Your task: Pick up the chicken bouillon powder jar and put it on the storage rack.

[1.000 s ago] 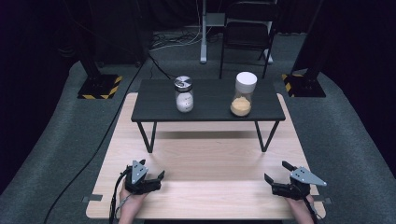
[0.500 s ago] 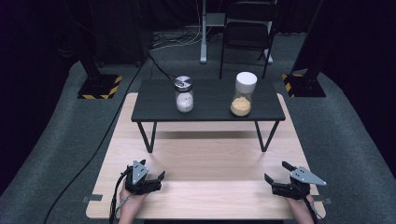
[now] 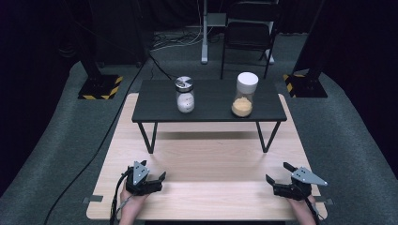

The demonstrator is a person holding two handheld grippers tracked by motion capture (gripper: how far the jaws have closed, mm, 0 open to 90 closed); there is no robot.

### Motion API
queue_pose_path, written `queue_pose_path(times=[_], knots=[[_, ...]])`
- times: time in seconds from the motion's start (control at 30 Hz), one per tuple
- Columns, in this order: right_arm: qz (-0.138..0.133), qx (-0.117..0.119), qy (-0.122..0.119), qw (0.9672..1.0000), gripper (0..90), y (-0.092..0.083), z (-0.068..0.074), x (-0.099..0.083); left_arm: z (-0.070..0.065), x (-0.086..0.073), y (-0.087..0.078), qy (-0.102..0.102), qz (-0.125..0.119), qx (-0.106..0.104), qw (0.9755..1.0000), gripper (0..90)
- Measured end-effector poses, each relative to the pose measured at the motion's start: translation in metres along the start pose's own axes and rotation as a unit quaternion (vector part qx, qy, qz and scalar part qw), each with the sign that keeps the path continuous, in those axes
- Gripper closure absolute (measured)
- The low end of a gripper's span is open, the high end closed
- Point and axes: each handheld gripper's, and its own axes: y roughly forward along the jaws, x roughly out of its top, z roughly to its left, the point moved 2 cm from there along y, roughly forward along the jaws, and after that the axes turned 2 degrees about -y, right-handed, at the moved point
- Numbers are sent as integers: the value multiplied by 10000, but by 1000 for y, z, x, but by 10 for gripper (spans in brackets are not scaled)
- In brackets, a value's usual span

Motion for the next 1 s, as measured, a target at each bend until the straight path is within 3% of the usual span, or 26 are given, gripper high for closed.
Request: queue_pose_path(times=[1.0], knots=[[68,29,-62,10000,85,2,1,1,-1,0,0,17,-3,13,10000,103]])
